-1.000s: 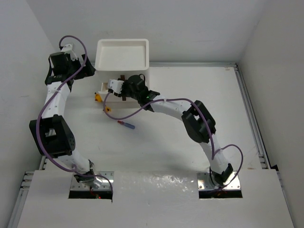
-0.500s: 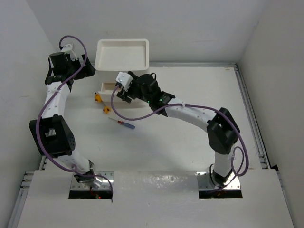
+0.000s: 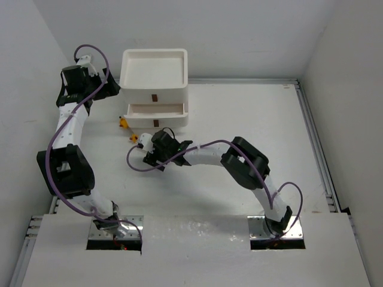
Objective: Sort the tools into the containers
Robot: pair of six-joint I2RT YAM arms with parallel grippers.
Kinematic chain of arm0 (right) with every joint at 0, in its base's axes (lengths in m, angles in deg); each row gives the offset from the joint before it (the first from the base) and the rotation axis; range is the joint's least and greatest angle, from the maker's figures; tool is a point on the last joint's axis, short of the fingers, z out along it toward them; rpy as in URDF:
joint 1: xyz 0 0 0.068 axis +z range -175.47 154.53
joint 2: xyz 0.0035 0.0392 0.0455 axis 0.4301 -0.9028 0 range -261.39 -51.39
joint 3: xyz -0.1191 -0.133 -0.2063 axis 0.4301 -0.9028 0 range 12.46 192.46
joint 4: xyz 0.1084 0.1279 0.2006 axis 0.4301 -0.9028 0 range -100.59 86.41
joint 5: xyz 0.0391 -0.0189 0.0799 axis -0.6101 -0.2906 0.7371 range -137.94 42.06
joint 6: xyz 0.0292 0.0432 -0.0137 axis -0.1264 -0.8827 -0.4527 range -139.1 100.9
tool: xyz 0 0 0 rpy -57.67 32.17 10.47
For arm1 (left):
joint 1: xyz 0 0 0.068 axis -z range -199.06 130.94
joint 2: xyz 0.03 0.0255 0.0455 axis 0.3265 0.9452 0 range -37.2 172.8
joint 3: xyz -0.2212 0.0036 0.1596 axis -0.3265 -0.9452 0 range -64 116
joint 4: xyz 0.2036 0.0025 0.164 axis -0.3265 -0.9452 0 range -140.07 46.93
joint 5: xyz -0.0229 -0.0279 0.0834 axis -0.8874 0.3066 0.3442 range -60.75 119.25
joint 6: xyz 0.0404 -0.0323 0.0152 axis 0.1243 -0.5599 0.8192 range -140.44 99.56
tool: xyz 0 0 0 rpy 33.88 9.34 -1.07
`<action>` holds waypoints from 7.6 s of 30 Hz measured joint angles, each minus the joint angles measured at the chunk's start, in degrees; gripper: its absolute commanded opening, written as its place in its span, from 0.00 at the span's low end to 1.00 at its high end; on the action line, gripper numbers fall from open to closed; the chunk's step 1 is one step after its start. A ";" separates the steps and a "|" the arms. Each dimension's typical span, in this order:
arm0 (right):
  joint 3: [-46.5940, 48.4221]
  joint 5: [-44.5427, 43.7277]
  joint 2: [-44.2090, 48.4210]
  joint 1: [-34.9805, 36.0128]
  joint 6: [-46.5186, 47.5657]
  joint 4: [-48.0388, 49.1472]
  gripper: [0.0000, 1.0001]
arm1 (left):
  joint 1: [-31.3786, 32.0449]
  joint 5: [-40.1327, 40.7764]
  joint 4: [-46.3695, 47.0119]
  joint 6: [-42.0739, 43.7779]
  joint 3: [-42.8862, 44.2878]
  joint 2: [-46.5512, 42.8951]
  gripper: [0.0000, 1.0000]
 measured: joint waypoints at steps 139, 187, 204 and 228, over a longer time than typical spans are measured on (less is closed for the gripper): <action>0.26 -34.77 -8.33 -7.08 -26.01 41.81 0.50 | 9.11 7.34 17.99 -2.75 2.67 8.76 0.00; 9.90 -39.34 -17.09 -3.13 -28.13 41.86 0.59 | 9.11 7.39 17.79 -3.82 2.89 8.90 0.00; 23.61 -38.47 -23.89 -6.27 -37.97 25.90 0.52 | 9.11 7.34 17.35 -3.76 3.10 8.90 0.00; 23.04 -38.07 -24.79 -5.68 -24.20 31.34 0.46 | 9.11 7.52 16.92 -3.63 3.41 8.96 0.00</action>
